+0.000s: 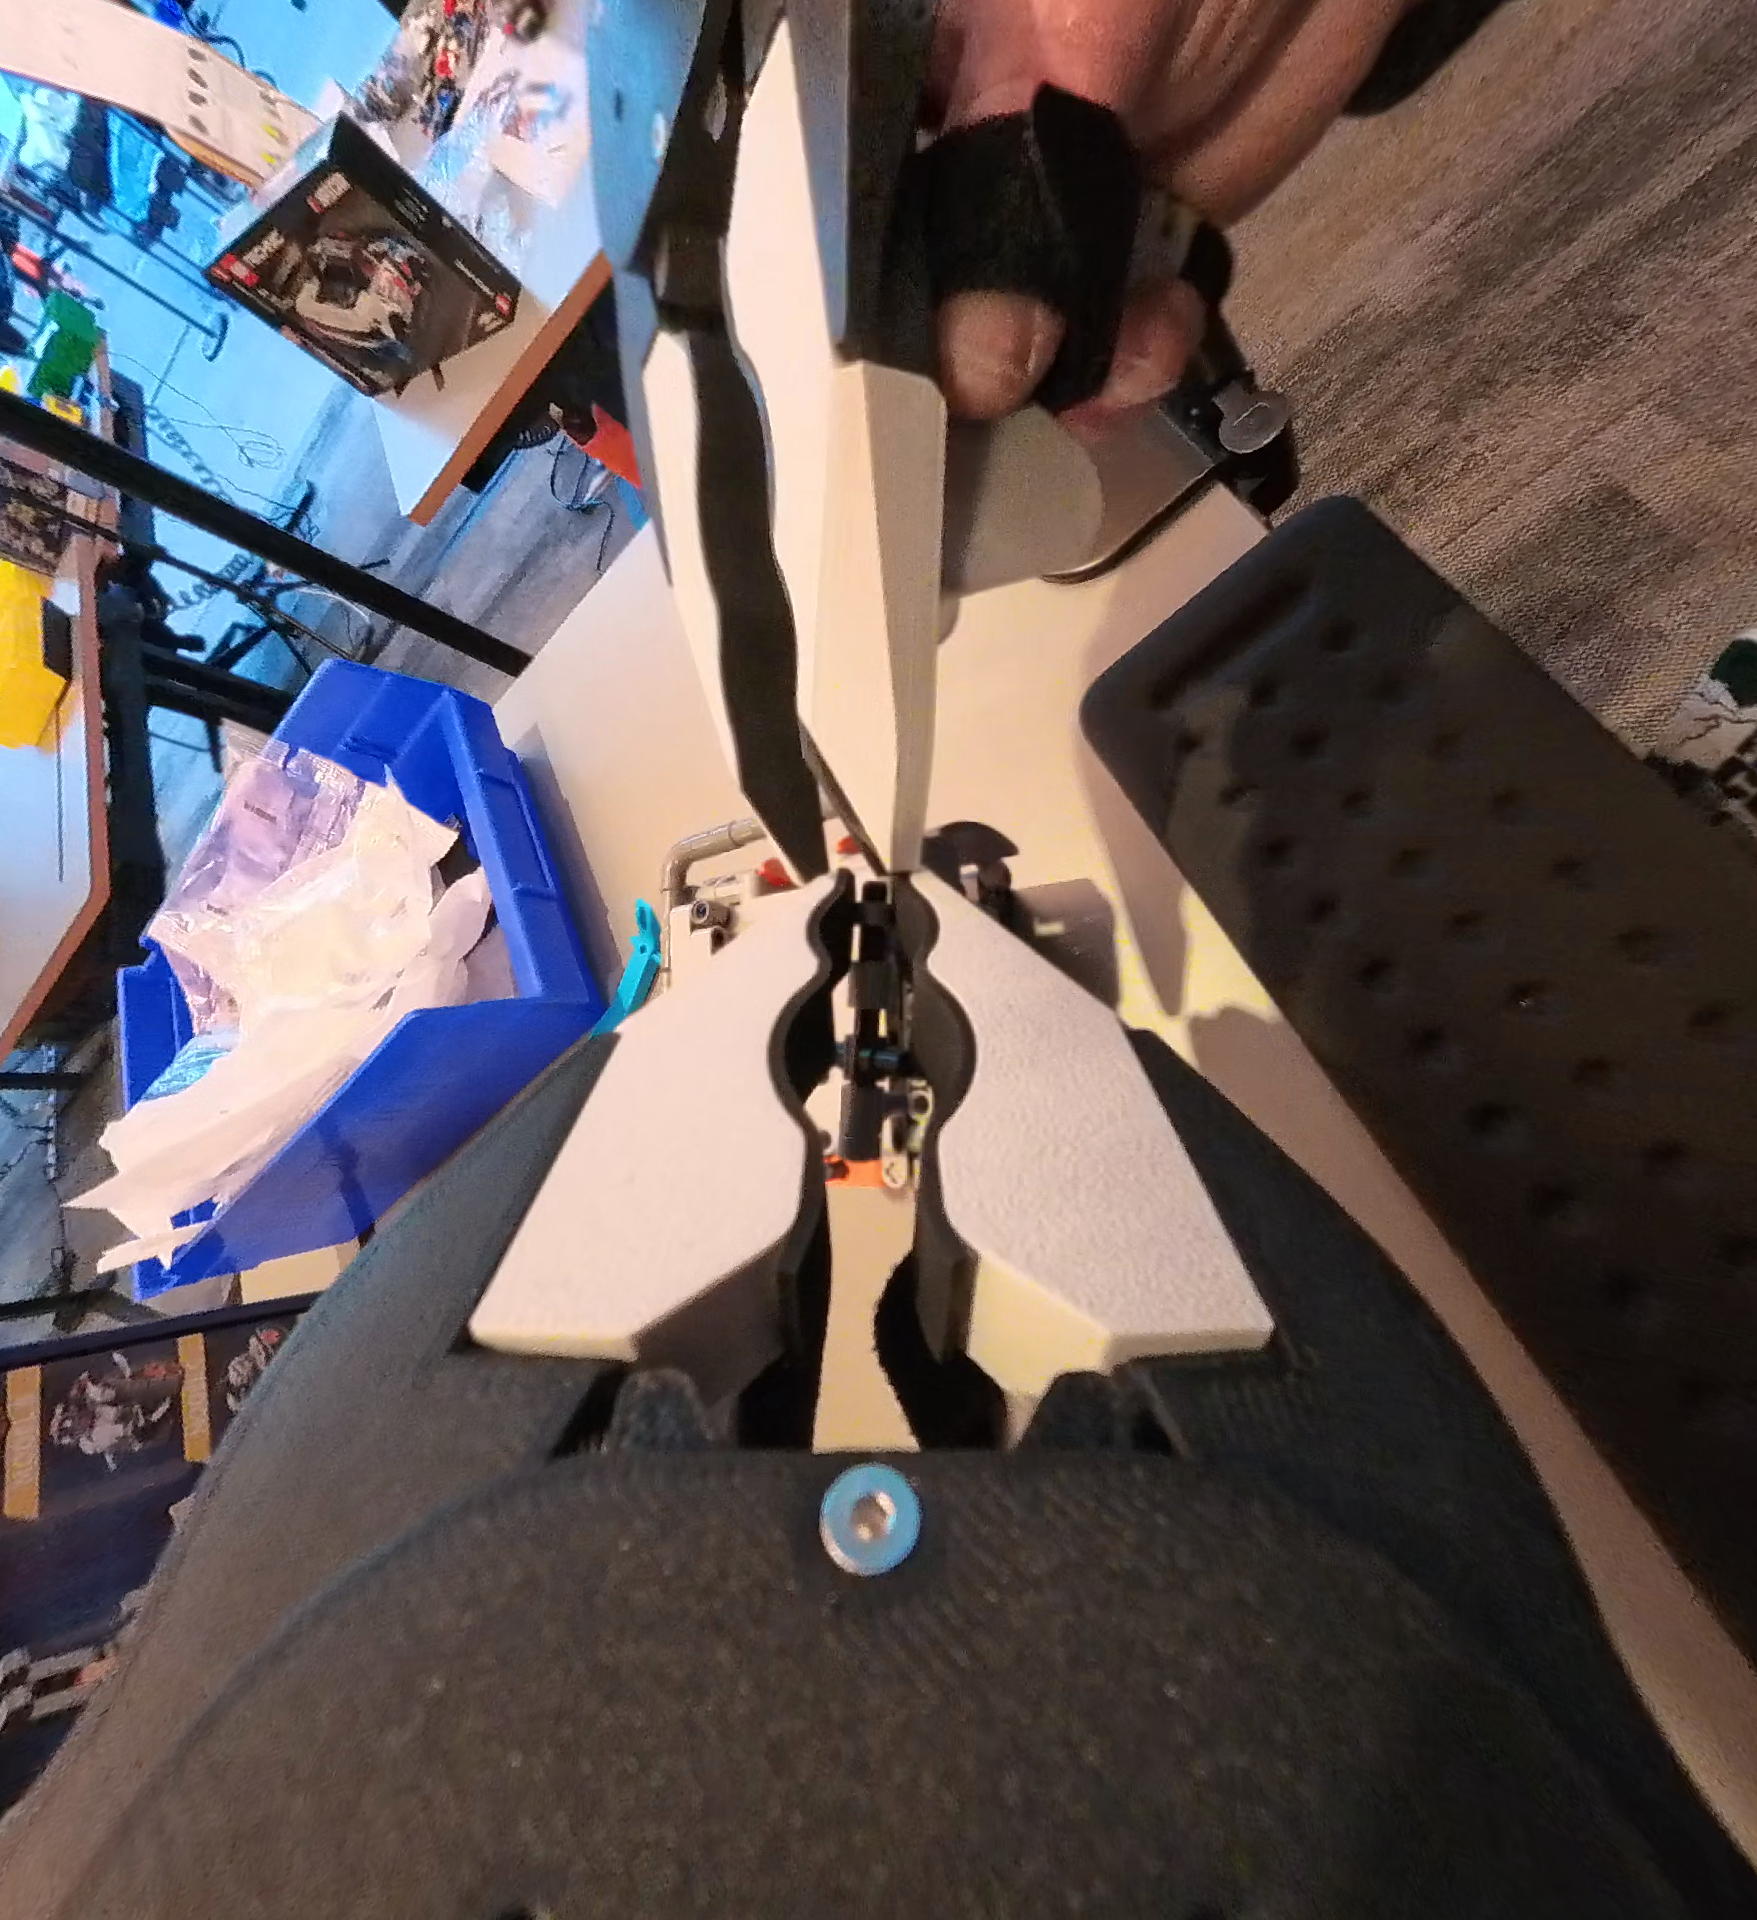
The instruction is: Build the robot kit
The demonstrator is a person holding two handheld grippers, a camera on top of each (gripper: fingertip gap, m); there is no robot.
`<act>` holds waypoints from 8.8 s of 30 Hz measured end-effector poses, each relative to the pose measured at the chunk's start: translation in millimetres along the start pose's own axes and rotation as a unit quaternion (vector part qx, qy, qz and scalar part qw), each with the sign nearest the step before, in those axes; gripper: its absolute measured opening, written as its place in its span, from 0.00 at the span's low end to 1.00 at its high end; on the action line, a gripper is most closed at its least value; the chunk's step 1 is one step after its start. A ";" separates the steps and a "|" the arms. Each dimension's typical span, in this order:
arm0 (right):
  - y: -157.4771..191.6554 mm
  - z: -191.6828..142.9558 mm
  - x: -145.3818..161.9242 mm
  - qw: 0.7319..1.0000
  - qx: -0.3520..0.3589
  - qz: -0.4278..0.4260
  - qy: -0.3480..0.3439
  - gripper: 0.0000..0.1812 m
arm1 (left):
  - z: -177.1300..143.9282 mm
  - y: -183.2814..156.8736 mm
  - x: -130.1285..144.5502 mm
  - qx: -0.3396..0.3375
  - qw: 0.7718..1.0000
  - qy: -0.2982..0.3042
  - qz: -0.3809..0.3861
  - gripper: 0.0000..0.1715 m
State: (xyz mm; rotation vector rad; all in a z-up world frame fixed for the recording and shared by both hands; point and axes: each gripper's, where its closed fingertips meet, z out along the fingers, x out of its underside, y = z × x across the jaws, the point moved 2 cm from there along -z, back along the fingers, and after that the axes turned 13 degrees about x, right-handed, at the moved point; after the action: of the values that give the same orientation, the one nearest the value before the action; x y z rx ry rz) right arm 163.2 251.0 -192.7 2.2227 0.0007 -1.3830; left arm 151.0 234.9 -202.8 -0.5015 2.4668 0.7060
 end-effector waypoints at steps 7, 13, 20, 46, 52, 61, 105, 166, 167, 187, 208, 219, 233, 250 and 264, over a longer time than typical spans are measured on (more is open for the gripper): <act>20.5 5.4 18.6 0.983 -0.098 0.156 0.006 0.21 | -6.9 -26.4 -9.0 0.023 0.999 -0.017 0.038 0.02; 46.1 15.7 41.7 0.951 -0.190 0.244 -0.008 0.16 | -1.9 -52.3 -8.8 0.034 0.998 -0.020 0.058 0.03; 47.3 22.8 56.2 0.951 -0.174 0.253 -0.033 0.13 | 4.4 -66.8 -1.3 0.062 0.995 -0.076 0.008 0.04; 4.6 44.3 94.4 0.992 0.062 0.091 0.066 0.12 | -0.4 -41.2 153.2 0.057 0.937 0.035 -0.343 0.17; 6.9 54.9 96.5 0.992 0.075 0.062 0.074 0.11 | 30.5 -33.9 162.9 0.096 0.954 0.077 -0.273 0.16; -1.2 52.3 95.4 0.992 0.097 0.048 0.069 0.09 | 44.5 -41.4 157.4 0.146 0.953 0.061 -0.258 0.09; 42.2 21.1 32.8 0.949 0.153 -0.275 -0.029 0.11 | -33.4 -42.6 33.4 0.342 0.653 -0.440 -0.514 0.03; 19.7 17.9 33.5 0.965 -0.051 0.243 -0.080 0.02 | -15.6 -38.8 16.5 0.112 0.900 -0.287 -0.309 0.04; 17.0 18.6 32.0 0.964 -0.052 0.248 -0.081 0.02 | -15.1 -35.6 17.8 0.099 0.907 -0.282 -0.297 0.04; -10.9 14.5 31.5 0.988 0.073 0.119 -0.072 0.05 | 6.5 -17.3 31.6 0.171 0.827 -0.335 -0.418 0.03; -30.7 26.0 41.0 0.964 0.071 0.235 -0.101 0.03 | 1.2 -3.3 54.5 0.034 0.944 -0.176 -0.277 0.17; -32.7 19.5 39.9 0.949 0.055 0.283 -0.125 0.03 | 16.2 4.5 47.0 0.019 0.988 -0.075 -0.131 0.22; -31.2 15.0 37.9 0.937 0.015 0.319 -0.145 0.03 | 21.0 -3.7 42.5 -0.094 0.995 0.000 -0.030 0.03; -38.8 20.5 43.0 0.954 0.076 0.265 -0.118 0.03 | 15.3 -4.2 45.7 -0.121 0.992 0.012 -0.017 0.18; -42.5 20.4 41.8 0.952 0.079 0.264 -0.134 0.03 | 36.5 8.6 55.5 0.040 0.996 0.026 -0.080 0.23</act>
State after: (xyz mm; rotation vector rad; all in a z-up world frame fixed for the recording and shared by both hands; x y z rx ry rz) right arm 154.8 268.1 -252.7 1.9301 -0.7679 -1.3870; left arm 116.5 251.4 -257.9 -0.6863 2.4574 0.5336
